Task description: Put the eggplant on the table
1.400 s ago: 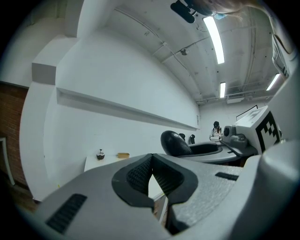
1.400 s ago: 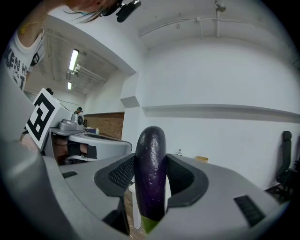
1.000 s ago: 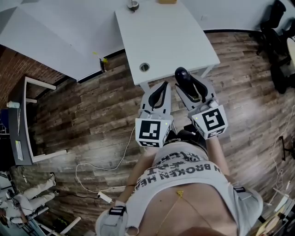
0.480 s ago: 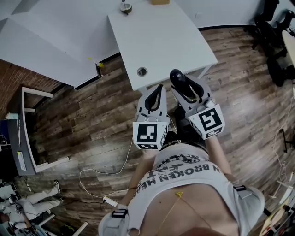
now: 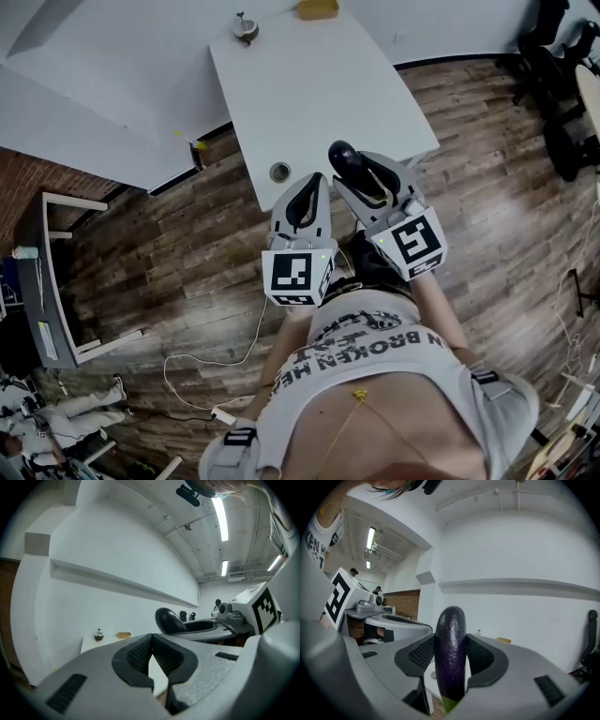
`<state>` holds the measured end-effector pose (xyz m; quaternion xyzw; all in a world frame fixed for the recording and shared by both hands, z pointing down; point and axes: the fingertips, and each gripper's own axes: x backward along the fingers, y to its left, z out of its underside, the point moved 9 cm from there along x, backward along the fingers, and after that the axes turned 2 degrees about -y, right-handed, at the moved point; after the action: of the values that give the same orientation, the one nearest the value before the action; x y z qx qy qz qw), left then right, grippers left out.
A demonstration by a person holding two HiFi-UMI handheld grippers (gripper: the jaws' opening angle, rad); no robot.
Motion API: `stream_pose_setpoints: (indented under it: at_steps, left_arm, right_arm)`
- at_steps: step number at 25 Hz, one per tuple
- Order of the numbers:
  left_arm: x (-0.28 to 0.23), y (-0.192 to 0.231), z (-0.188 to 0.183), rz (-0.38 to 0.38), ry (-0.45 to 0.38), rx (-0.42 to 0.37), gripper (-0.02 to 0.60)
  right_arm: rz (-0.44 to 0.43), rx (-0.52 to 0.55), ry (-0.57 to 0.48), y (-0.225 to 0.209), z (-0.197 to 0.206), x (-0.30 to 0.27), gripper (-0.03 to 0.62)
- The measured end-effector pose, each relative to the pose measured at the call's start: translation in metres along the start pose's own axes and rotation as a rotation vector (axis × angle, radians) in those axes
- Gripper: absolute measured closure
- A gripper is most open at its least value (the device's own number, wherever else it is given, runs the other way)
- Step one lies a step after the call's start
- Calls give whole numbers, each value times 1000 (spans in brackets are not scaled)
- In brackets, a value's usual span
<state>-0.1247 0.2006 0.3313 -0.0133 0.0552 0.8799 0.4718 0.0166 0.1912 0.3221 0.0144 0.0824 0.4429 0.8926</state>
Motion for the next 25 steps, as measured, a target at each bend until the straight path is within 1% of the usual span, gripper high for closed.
stream_pose_setpoints:
  at_steps: [6, 9, 13, 25]
  left_arm:
    - [-55, 3, -9, -1, 2, -14, 575]
    - [-79, 0, -13, -13, 4, -16, 575]
    - [-101, -3, -16, -46, -4, -18, 575]
    - [-139, -1, -16, -165, -4, -29, 575]
  right_arm:
    - [-19, -3, -3, -50, -2, -26, 390]
    - [-34, -5, -8, -74, -3, -34, 390]
    - [-67, -5, -5, -100, 0, -42, 390]
    - [-179, 24, -20, -143, 4, -68, 390]
